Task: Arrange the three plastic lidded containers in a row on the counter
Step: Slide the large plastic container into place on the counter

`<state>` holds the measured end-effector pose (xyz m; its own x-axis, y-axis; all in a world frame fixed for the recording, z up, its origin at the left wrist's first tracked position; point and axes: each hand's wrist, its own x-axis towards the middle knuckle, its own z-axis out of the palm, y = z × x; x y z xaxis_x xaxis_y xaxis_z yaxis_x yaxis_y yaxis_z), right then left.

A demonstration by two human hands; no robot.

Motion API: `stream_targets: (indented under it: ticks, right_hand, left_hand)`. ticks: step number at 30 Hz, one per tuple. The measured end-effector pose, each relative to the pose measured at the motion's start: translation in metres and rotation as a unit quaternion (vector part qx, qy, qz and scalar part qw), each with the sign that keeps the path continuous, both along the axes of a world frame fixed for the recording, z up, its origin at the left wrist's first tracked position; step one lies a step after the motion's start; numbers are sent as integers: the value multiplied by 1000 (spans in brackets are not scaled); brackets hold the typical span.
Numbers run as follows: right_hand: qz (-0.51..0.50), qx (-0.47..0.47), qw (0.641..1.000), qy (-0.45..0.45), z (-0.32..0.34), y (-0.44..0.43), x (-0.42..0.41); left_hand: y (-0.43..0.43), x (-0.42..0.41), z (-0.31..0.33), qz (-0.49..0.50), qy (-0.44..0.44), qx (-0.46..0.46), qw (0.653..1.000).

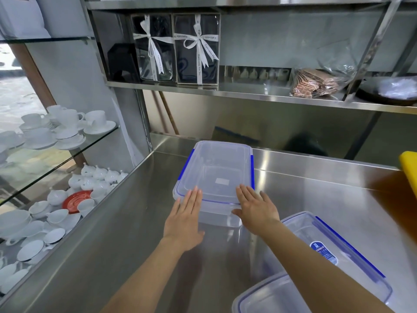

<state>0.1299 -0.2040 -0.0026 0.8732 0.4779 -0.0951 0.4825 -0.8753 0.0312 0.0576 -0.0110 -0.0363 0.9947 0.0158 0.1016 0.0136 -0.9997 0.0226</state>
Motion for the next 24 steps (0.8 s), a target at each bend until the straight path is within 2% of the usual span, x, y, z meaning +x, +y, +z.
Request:
stream_targets:
  ticks: [4,7,9,12,14,16,19,22,24]
  right_hand:
    - [-9,16,1000,4,0,-1,-8]
    - [-11,77,997,-15,1,-14,-14]
    - [-16,122,992,-38,4,-31,-18]
    - [-29,153,987,-51,10,-67,-22]
    - [-58,166,984,-41,13,-95,-24]
    - [-105,182,977,-24,15,-122,-28]
    - [-153,195,968,23,14,-161,-34]
    - [-162,235,947,145,12,-193,-41]
    - [-172,222,937,207,6,-210,-45]
  left_hand:
    - [-3,1,7,6,53,-12,998]
    - [-7,-2,14,8,45,-33,998]
    - [-16,-3,23,16,-7,-63,998]
    - [-48,-6,39,17,-137,-140,980]
    - [-76,-9,47,0,-150,-211,966]
    - [-104,-9,48,-16,-94,-248,964]
    - [-140,-6,42,-38,35,-279,959]
    - [-163,-1,32,-46,170,-330,927]
    - [-171,2,28,-62,240,-338,908]
